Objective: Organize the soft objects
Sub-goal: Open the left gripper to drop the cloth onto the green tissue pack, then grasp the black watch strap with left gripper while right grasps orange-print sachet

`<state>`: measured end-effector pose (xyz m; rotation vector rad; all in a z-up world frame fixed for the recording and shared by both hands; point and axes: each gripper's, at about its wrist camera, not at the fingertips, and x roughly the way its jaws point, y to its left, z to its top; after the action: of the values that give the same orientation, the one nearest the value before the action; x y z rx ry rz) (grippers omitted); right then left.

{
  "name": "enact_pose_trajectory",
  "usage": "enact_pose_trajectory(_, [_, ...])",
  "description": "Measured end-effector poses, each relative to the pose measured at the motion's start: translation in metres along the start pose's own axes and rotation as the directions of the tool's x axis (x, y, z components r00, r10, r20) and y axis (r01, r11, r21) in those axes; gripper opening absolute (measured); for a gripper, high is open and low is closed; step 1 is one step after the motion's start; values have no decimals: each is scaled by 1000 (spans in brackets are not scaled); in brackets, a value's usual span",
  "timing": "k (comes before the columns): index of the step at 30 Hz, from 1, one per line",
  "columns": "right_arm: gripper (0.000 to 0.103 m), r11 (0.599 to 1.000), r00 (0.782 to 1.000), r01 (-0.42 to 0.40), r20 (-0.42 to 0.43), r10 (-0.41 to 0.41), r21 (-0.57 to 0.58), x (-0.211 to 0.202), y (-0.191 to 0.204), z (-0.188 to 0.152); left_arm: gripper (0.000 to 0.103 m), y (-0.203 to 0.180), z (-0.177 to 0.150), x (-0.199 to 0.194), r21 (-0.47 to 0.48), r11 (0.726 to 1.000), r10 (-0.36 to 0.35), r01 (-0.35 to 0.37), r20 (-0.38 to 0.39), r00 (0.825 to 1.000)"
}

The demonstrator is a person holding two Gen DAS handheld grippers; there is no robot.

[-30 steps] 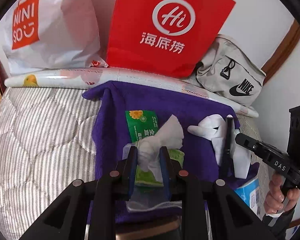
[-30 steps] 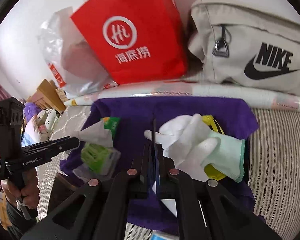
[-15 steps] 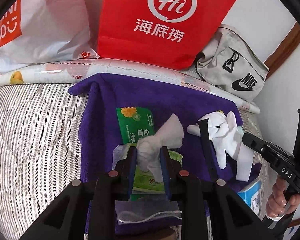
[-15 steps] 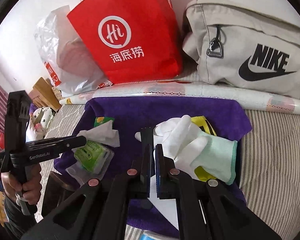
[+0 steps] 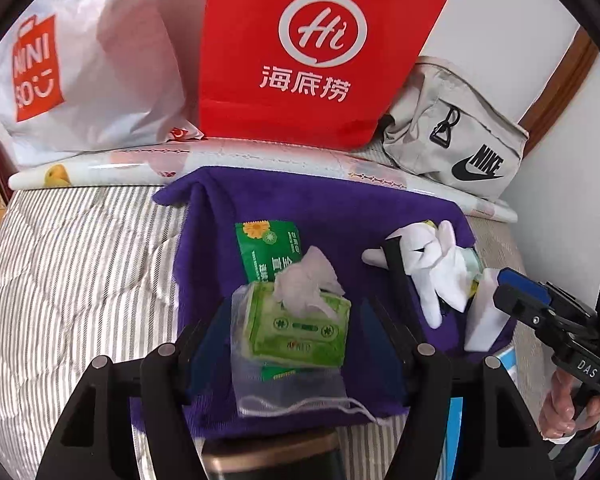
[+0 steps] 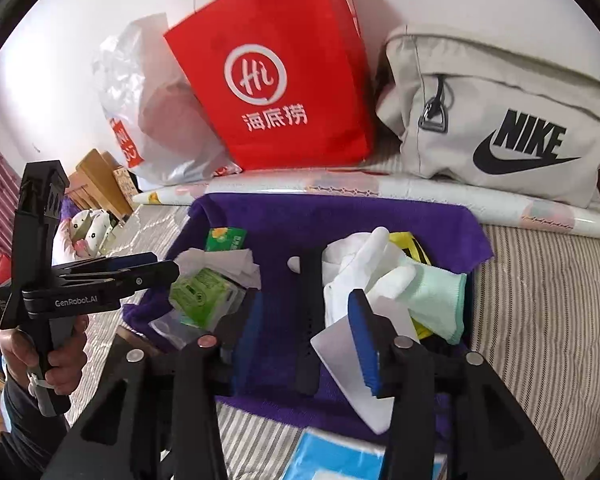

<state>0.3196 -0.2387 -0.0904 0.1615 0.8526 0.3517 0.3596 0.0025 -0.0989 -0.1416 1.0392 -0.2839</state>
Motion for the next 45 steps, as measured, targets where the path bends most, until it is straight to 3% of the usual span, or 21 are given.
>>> enact_pose_trajectory(5, [61, 999, 1000, 32, 3, -31, -37, -25, 13, -16, 65, -2, -18, -28, 21, 1000, 23, -23, 15, 1000])
enact_pose_trajectory(10, [62, 998, 999, 35, 32, -33, -49, -59, 23, -46, 65, -13, -46, -58, 77, 995, 57, -61, 47, 997])
enact_pose_trajectory(18, [63, 999, 998, 16, 63, -13, -45, -107, 39, -97, 65, -27, -99, -109, 98, 994, 42, -52, 99, 994])
enact_pose_trajectory(26, [63, 999, 995, 7, 97, -2, -53, -138, 53, -157, 65, -28, -159, -121, 104, 993, 49, -57, 78, 996])
enact_pose_trajectory(28, [63, 997, 995, 12, 95, -6, -70, -141, 56, -174, 65, -26, -173, -120, 102, 993, 46, -53, 70, 997])
enact_pose_trajectory(30, [69, 996, 997, 12, 74, -5, -92, -139, 60, -193, 65, -24, -185, -118, 98, 994, 45, -50, 53, 998])
enact_pose_trajectory(35, [71, 995, 1000, 16, -22, -18, -102, -118, 57, -239, 65, -18, -210, -114, 70, 997, 24, -26, 31, 999])
enact_pose_trajectory(39, [71, 995, 996, 16, -81, -24, -102, -103, 52, -262, 65, -20, -223, -106, 72, 997, 29, -30, 17, 999])
enact_pose_trajectory(45, [71, 984, 992, 56, -105, -74, -168, -87, 54, -283, 65, -20, -230, -88, 70, 997, 37, -37, -2, 999])
